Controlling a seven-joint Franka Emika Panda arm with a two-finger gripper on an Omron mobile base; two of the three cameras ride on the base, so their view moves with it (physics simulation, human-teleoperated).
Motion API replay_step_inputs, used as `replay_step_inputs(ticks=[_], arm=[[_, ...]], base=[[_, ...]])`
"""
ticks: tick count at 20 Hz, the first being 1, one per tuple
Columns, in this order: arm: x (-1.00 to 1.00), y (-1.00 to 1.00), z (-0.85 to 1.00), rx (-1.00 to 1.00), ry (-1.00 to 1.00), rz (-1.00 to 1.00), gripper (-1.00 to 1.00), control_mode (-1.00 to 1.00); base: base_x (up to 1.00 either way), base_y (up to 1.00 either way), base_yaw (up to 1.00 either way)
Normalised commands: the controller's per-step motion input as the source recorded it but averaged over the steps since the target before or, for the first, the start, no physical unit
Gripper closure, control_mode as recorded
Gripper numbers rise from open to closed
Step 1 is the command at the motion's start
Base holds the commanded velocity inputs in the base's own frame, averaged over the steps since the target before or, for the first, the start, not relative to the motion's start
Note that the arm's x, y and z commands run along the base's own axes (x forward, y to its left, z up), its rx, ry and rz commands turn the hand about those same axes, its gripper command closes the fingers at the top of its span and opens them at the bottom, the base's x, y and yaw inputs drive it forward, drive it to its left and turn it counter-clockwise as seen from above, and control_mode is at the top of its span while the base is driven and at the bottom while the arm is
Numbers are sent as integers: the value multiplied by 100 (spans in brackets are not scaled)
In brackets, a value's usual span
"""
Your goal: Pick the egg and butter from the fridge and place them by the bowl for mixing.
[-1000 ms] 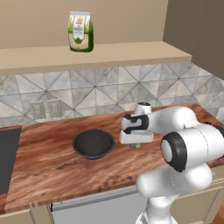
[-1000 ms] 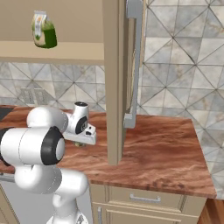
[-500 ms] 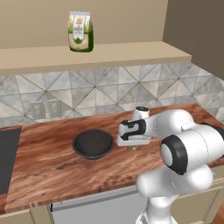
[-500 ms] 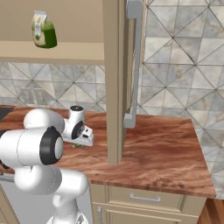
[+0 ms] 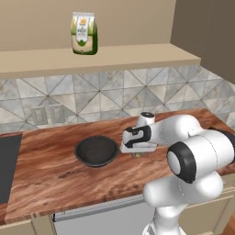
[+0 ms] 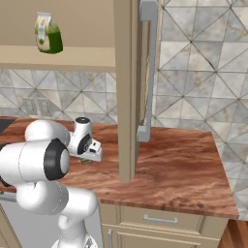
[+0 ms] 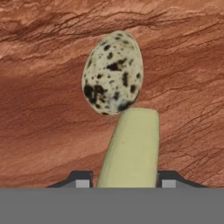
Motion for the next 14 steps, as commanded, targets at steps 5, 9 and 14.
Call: replay_step_inputs(ticks=[5, 9, 14], arm=[[0, 0, 0, 0, 0, 0, -100, -100], [-1, 0, 3, 0, 0, 0, -100, -100], [-14, 0, 21, 0, 0, 0, -100, -100]], base=[[0, 0, 0], [0, 0, 0], [0, 0, 0]])
